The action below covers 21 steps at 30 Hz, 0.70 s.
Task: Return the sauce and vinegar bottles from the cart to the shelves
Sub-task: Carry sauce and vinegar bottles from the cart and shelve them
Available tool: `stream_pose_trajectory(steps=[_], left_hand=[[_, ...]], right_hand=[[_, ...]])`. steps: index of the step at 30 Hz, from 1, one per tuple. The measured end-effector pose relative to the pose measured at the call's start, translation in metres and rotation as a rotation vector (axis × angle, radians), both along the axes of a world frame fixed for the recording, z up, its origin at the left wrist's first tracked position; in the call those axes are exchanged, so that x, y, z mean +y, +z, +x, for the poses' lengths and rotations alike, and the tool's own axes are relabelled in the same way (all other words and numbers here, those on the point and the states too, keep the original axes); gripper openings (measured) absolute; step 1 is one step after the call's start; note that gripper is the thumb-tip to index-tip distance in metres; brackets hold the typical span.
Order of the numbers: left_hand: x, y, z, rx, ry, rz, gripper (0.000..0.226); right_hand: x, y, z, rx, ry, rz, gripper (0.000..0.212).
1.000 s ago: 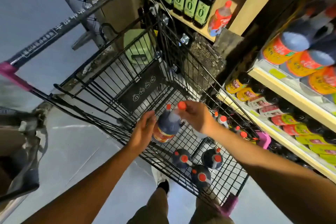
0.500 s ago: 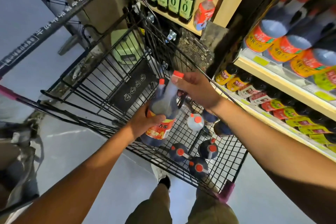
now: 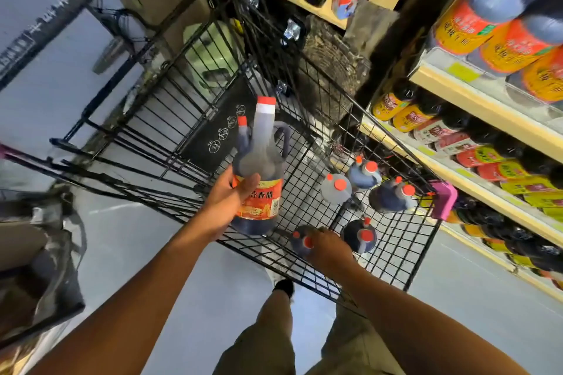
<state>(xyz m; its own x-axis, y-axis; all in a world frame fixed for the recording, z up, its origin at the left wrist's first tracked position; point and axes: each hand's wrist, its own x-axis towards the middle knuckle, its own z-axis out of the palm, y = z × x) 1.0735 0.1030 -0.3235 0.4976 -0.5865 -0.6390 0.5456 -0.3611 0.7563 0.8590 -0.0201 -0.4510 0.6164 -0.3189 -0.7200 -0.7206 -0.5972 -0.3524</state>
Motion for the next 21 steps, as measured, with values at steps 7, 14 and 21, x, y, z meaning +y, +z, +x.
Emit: stream_pose_trajectory(steps=[7, 14, 21], left_hand=[[0.007, 0.001, 0.000, -0.017, -0.003, 0.082, 0.038], [0.017, 0.003, 0.003, 0.055, 0.058, 0.013, 0.065], [0.025, 0.023, 0.008, 0.042, 0.049, -0.054, 0.098]], right_hand=[[0.003, -0.015, 0.008, -0.073, -0.060, -0.032, 0.023], [-0.013, -0.006, 0.009, -0.132, -0.277, 0.101, 0.019], [-0.057, 0.077, 0.026, -0.470, -0.301, 0.253, 0.005]])
